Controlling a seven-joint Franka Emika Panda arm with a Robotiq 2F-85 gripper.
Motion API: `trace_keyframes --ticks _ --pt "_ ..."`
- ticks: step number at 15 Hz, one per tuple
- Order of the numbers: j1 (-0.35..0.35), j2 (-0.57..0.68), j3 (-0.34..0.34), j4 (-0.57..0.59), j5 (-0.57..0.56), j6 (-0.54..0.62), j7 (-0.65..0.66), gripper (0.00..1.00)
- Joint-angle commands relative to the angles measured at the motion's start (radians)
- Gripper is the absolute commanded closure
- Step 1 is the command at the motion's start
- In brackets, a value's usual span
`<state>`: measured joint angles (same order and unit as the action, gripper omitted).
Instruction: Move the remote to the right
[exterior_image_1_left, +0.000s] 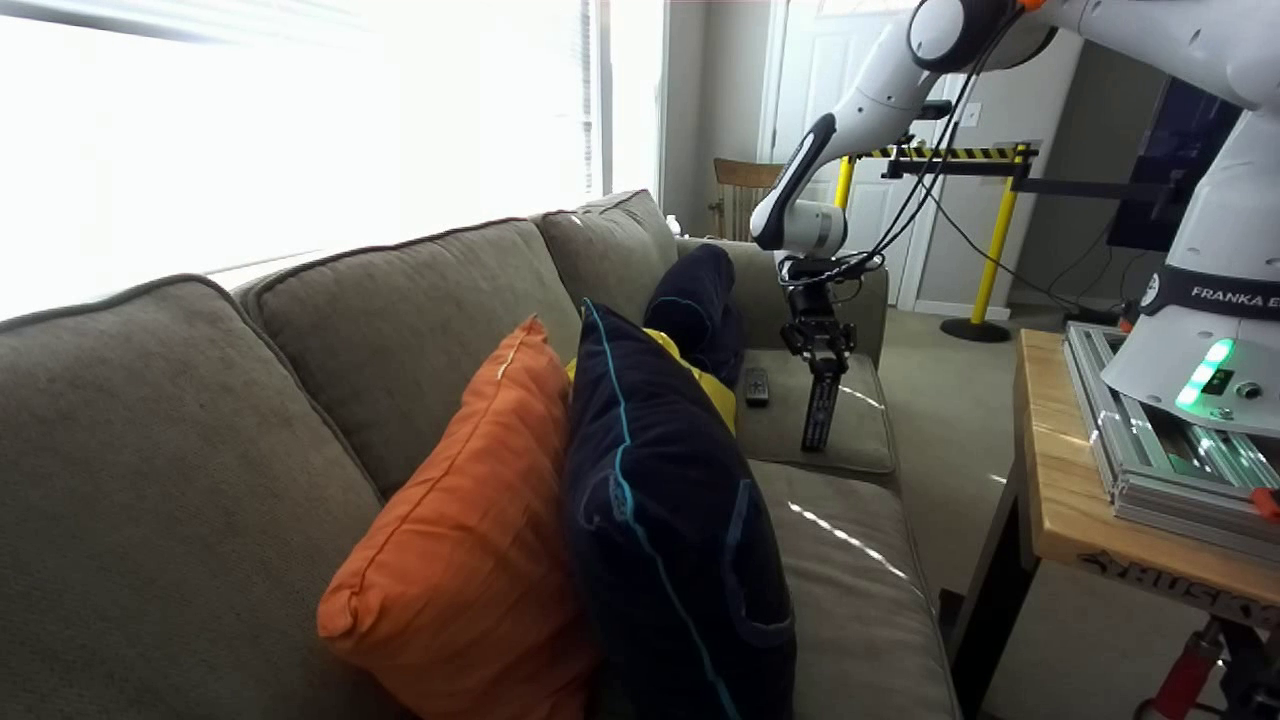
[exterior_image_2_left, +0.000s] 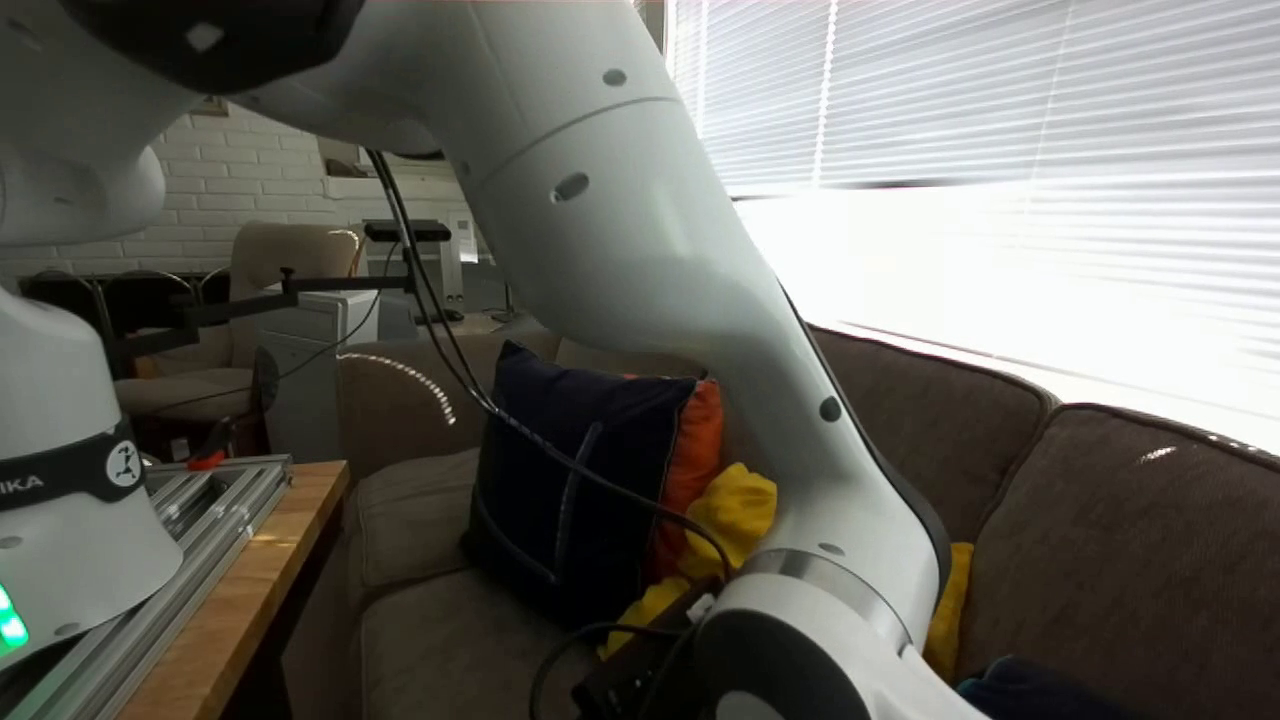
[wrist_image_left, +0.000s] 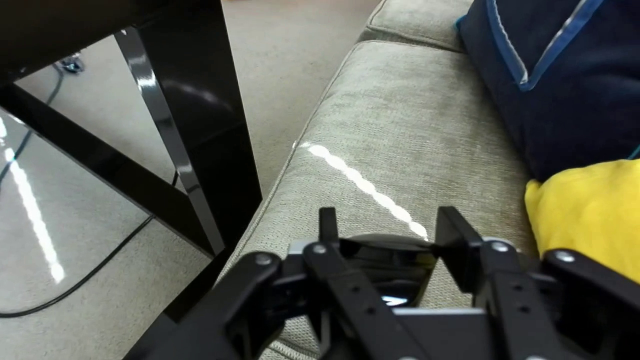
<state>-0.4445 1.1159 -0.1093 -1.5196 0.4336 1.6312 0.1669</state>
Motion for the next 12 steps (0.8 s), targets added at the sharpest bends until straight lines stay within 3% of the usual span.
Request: trace_keyframes --ticks 1,12 --pt "-0.018 0.12 -0.005 0.19 0.04 -0.078 0.039 0.73" --pt "0.017 0.193 -0.06 0.385 -0.026 -0.032 0.137 0.73"
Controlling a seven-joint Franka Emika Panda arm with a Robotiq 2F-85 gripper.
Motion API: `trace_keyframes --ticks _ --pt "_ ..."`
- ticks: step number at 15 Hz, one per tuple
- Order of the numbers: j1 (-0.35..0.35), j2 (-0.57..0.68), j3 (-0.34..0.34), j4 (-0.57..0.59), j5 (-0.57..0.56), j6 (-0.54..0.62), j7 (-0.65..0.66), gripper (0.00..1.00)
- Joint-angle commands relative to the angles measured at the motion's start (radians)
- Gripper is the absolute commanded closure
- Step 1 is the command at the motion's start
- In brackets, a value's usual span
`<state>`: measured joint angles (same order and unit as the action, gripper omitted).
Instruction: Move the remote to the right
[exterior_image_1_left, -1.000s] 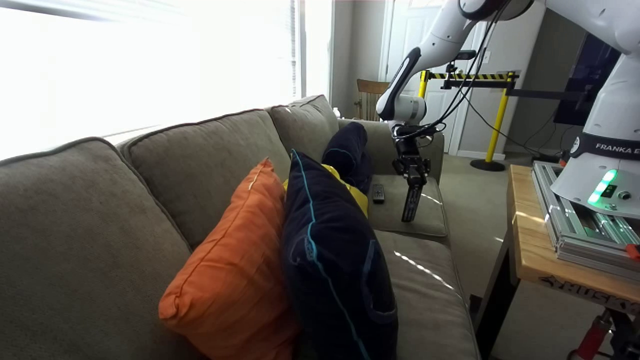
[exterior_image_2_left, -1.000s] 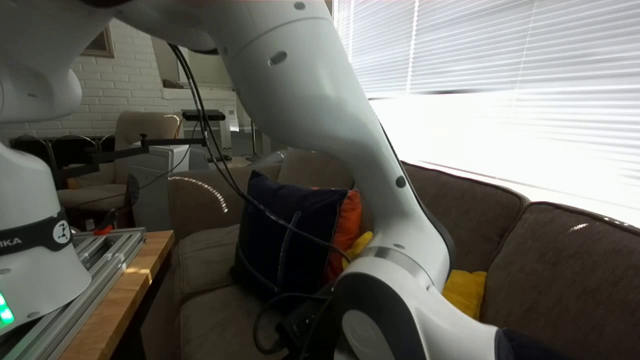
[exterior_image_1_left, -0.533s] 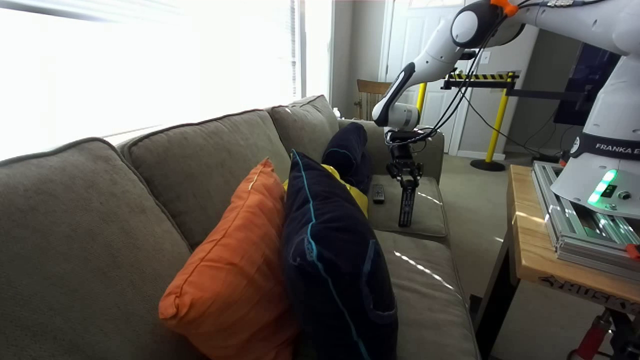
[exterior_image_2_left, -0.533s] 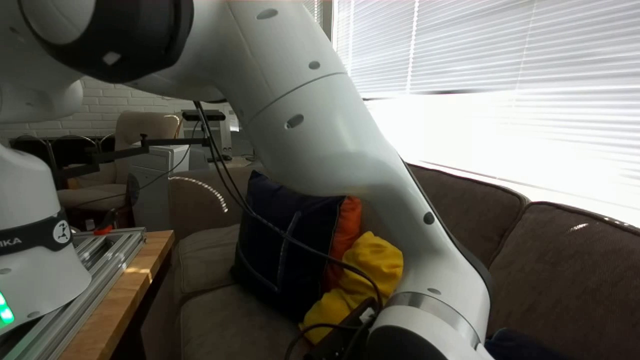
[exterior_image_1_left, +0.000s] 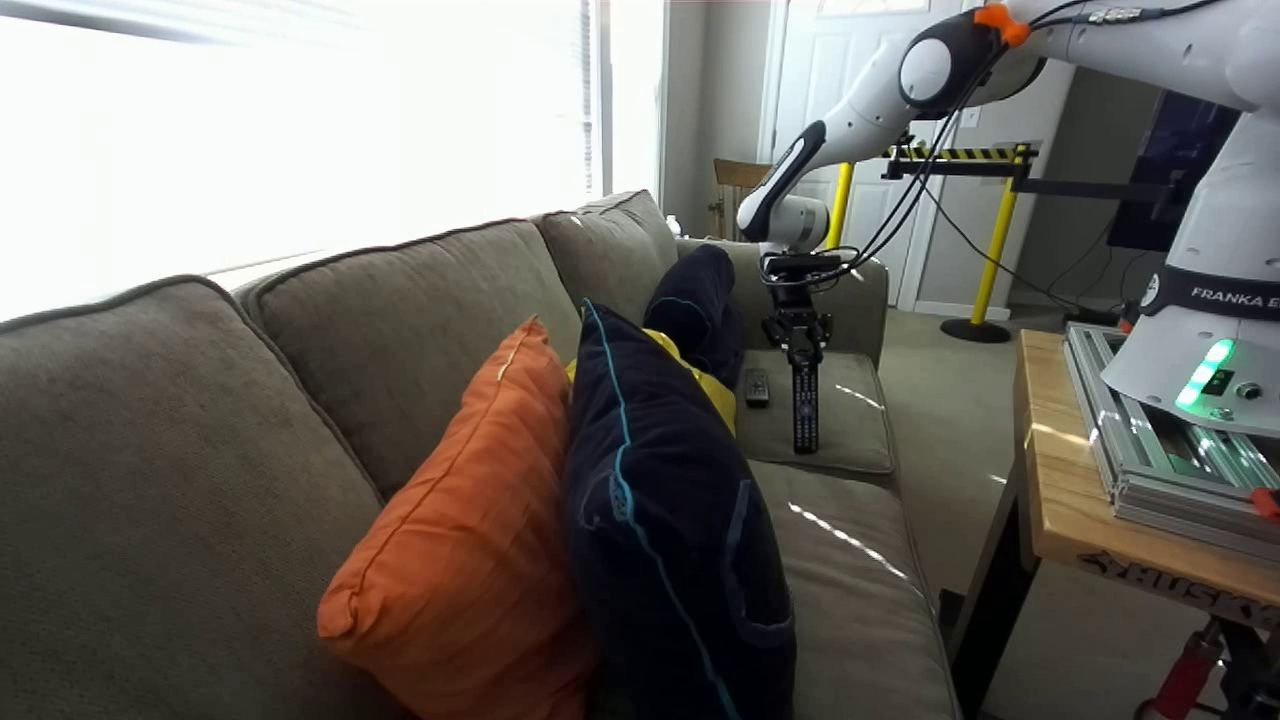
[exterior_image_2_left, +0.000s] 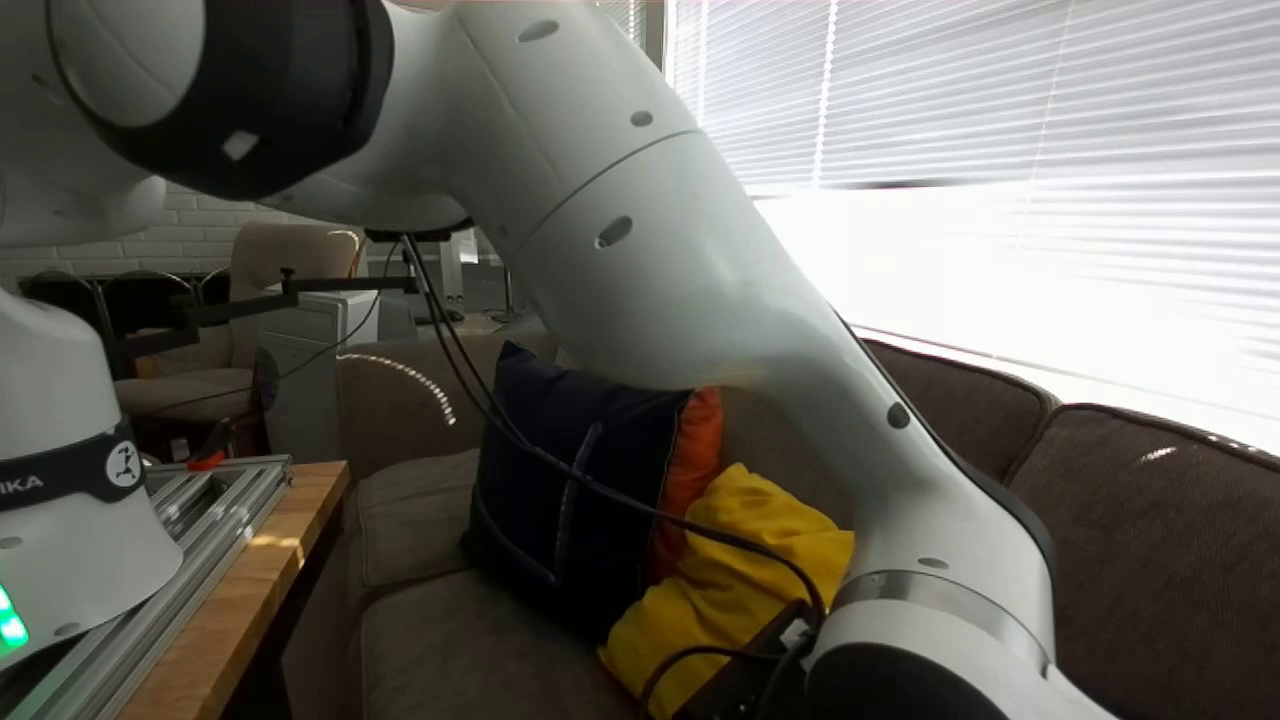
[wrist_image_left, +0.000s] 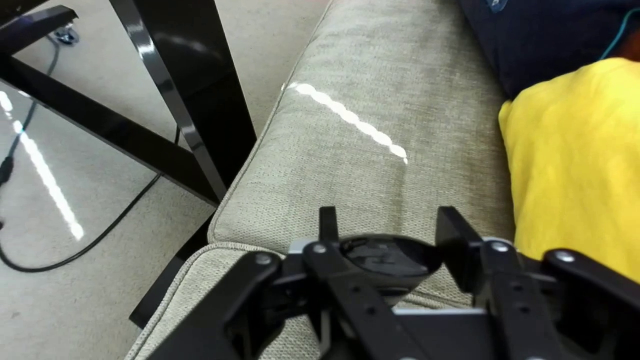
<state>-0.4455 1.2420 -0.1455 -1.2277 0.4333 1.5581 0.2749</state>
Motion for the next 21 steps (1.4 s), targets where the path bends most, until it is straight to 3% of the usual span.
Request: trace_keyframes --ticks 1,4,15,17,19,21 --pt "0.022 0.07 -0.031 0.102 -0.033 0.054 0.036 0.73" --pt "0.038 0.073 -0.052 0.123 -0.056 0.104 0.062 0.73" --pt "0.116 0.094 -0.121 0.086 -0.086 0.455 0.123 0.73" --pt "0.123 0.089 -0.121 0.07 -0.082 0.459 0.117 0.23" --pt "0.12 0.068 -0.109 0.054 -0.089 0.359 0.088 0.22" --pt "0.12 0.041 -0.1 0.031 -0.11 0.245 0.018 0.08"
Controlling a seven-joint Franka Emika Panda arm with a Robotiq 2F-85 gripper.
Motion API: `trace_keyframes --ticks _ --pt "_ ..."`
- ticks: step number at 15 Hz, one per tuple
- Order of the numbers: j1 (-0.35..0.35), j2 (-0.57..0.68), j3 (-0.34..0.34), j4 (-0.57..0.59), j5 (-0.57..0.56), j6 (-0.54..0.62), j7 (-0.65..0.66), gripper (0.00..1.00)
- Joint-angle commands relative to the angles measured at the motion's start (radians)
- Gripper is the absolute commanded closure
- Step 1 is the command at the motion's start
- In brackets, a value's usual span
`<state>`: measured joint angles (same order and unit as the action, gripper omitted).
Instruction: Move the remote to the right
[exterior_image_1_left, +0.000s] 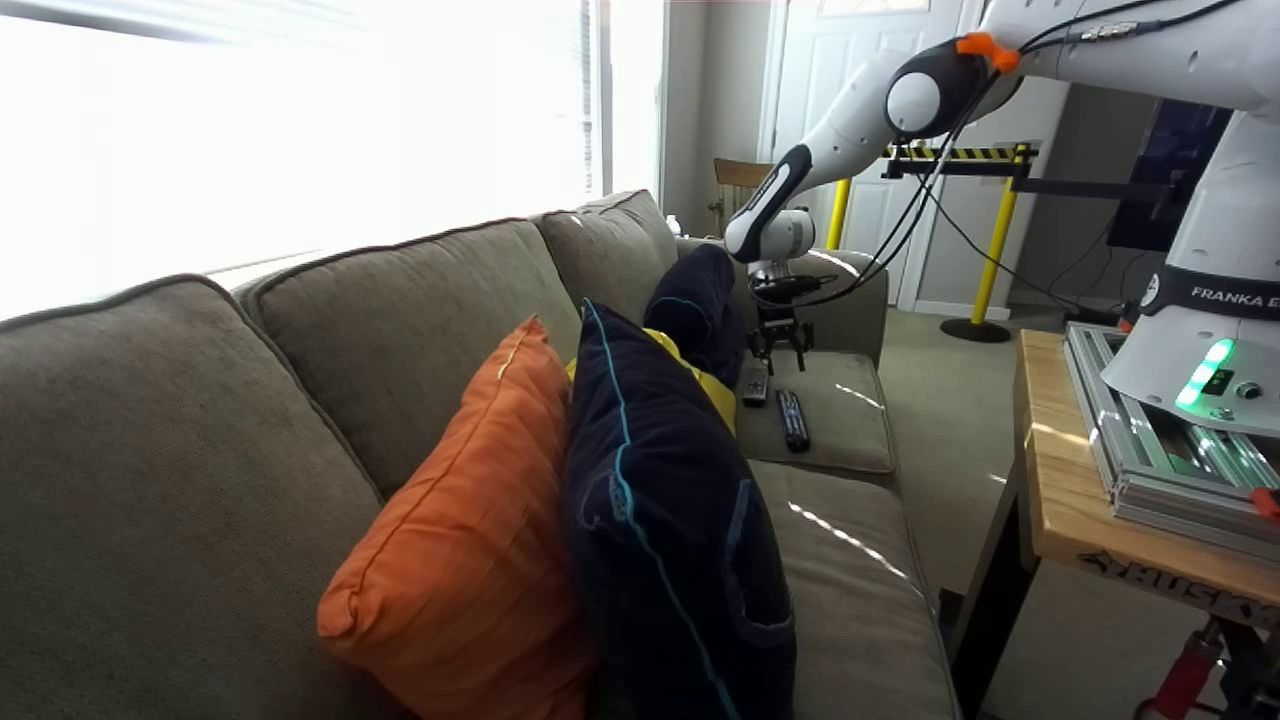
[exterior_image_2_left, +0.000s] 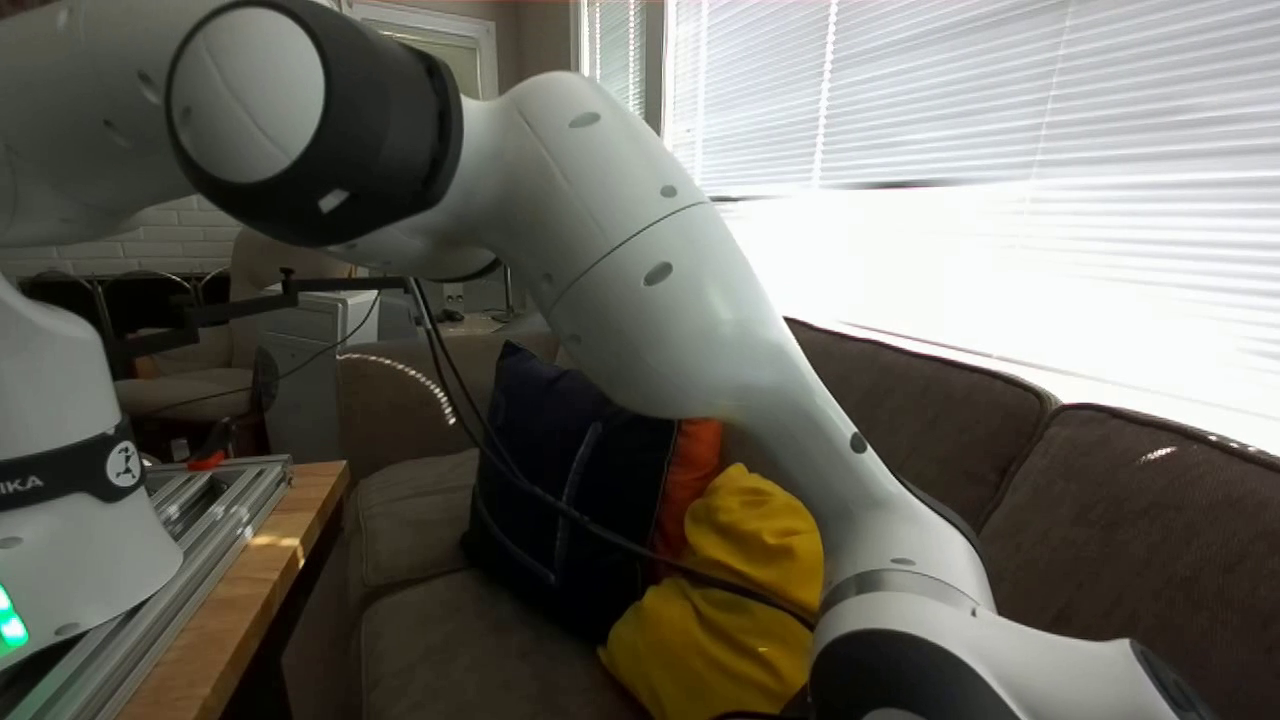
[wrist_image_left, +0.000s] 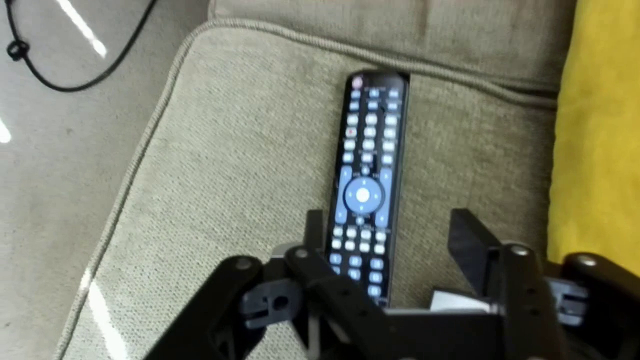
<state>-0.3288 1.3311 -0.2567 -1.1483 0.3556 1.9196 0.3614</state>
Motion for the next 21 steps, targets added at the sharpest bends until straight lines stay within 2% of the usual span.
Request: trace_keyframes --ticks 1,4,8,10,11,14,21 --pt "0.011 -0.067 0.008 -0.07 -0.043 -0.157 -0.1 0.0" --pt "0.048 -0.127 -0.007 -0.149 -0.103 -0.229 -0.206 0.0" --pt "0.135 -0.25 -0.034 -0.341 -0.221 -0.163 -0.324 0.0" --pt "0.185 -0.309 -0.048 -0.433 -0.273 -0.082 -0.358 0.0" --pt "0.176 -0.339 -0.015 -0.471 -0.331 -0.039 -0.352 0.0" --pt "0.201 -0.429 0.015 -0.608 -0.41 0.11 -0.397 0.0" --pt "0.159 -0.664 0.104 -0.943 -0.477 0.415 -0.616 0.0"
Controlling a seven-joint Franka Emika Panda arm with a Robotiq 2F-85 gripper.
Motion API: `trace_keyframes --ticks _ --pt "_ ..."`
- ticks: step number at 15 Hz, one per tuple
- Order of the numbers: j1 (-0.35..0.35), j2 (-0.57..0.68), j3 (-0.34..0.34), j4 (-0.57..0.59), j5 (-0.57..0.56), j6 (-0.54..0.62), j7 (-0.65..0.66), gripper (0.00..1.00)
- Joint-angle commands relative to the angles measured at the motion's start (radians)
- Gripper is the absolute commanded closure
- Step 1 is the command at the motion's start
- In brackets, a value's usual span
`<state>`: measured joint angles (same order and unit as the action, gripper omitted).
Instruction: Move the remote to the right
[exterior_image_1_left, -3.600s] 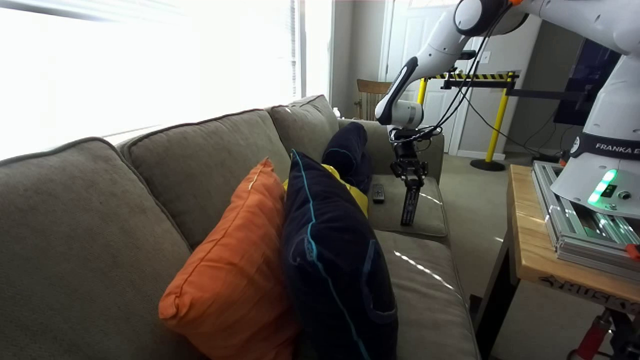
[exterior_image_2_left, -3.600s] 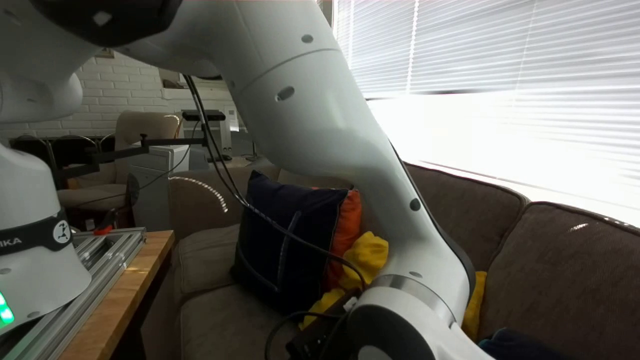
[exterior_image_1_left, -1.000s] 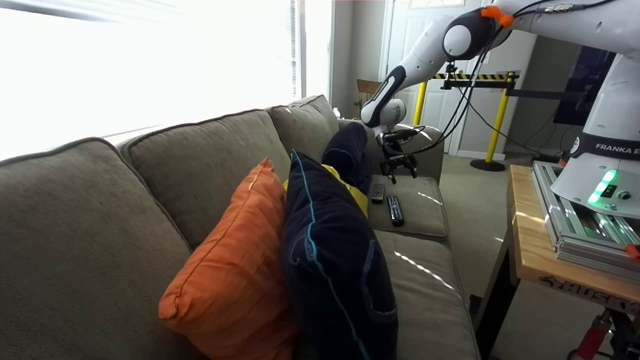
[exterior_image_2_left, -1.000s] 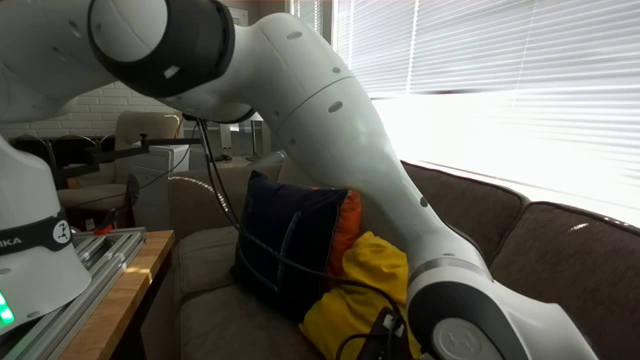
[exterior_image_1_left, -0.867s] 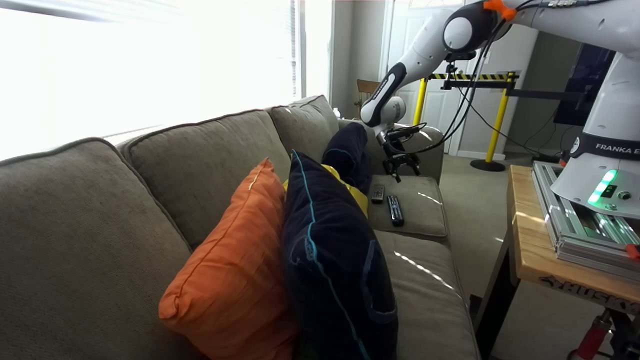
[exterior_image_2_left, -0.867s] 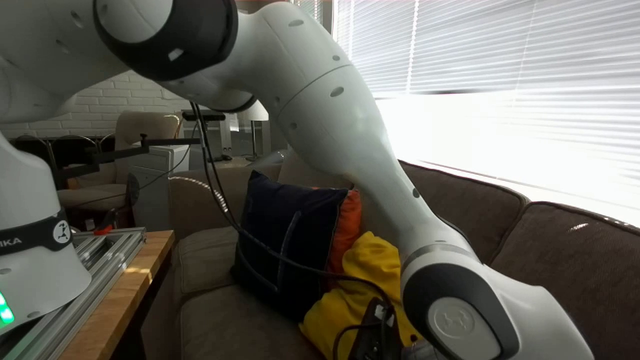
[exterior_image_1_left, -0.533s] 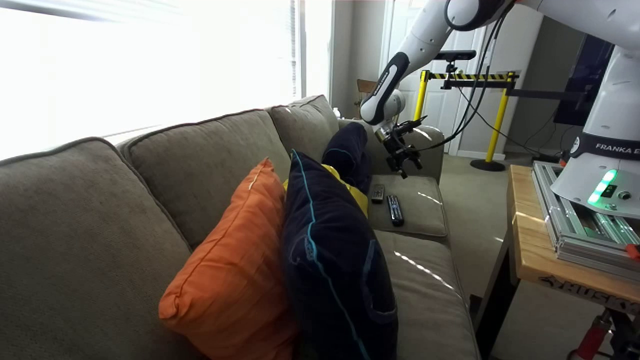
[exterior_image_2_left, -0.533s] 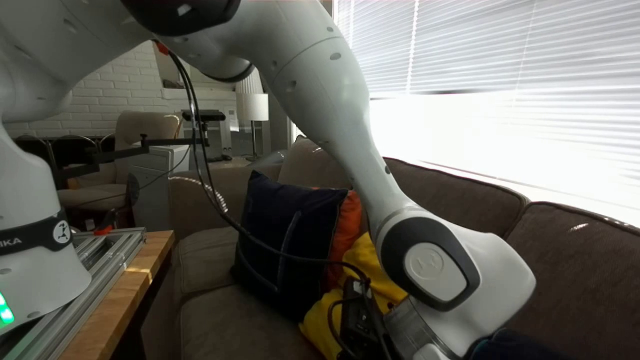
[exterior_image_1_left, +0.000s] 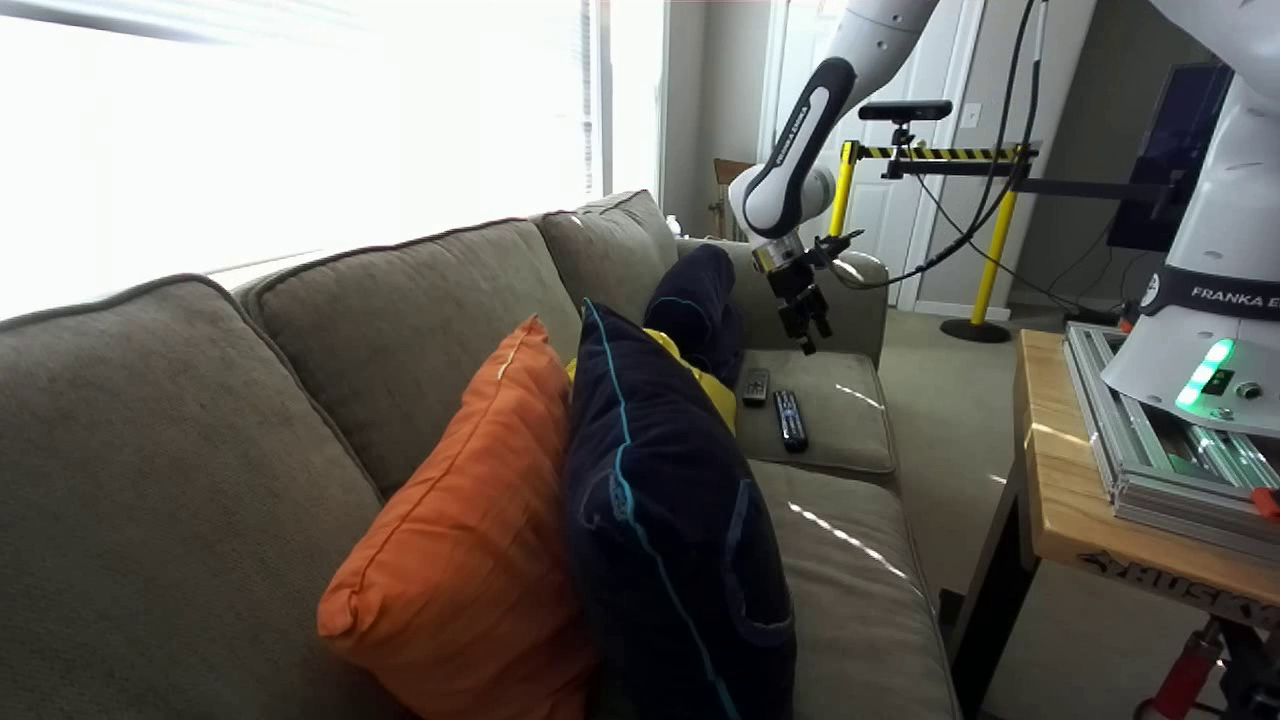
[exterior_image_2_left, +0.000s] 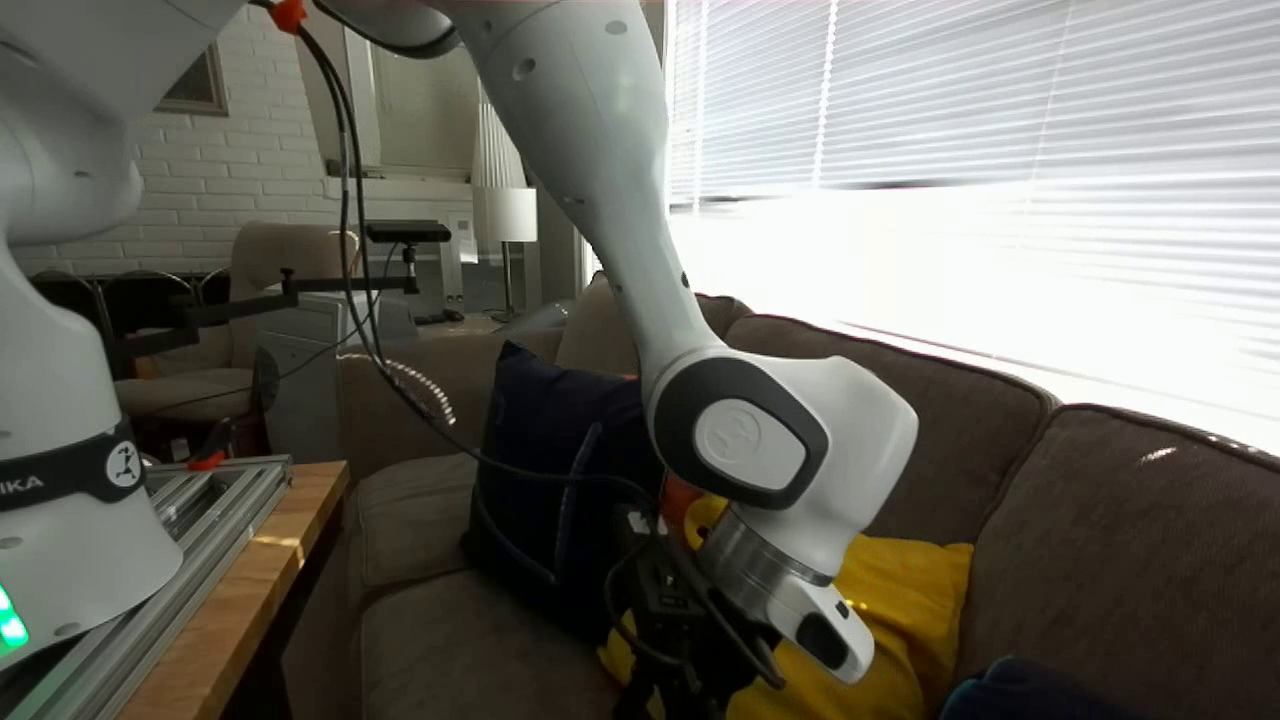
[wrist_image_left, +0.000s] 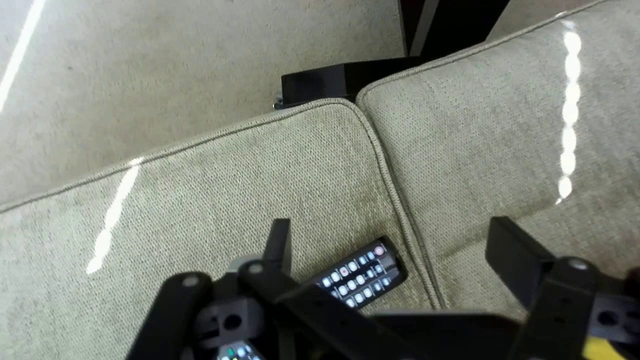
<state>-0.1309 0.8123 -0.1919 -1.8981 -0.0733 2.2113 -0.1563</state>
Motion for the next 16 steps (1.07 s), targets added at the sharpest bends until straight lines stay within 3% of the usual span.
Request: trace_keyframes --ticks 1,6,9,12,14,15,16 --pt "-0.049 -0.177 0.048 -0.242 -0.053 0.167 -0.136 0.0" --pt "-0.117 -0.304 0.109 -0.435 -0.054 0.364 -0.341 0.0" --pt "-0.187 -0.356 0.173 -0.503 -0.011 0.411 -0.466 0.0" --pt "-0.256 -0.39 0.242 -0.531 0.064 0.397 -0.569 0.0" --pt "-0.323 -0.41 0.314 -0.54 0.202 0.353 -0.655 0.0" --pt "-0.337 -0.416 0.34 -0.524 0.284 0.29 -0.665 0.0" --pt "-0.311 -0.413 0.324 -0.501 0.319 0.23 -0.618 0.0"
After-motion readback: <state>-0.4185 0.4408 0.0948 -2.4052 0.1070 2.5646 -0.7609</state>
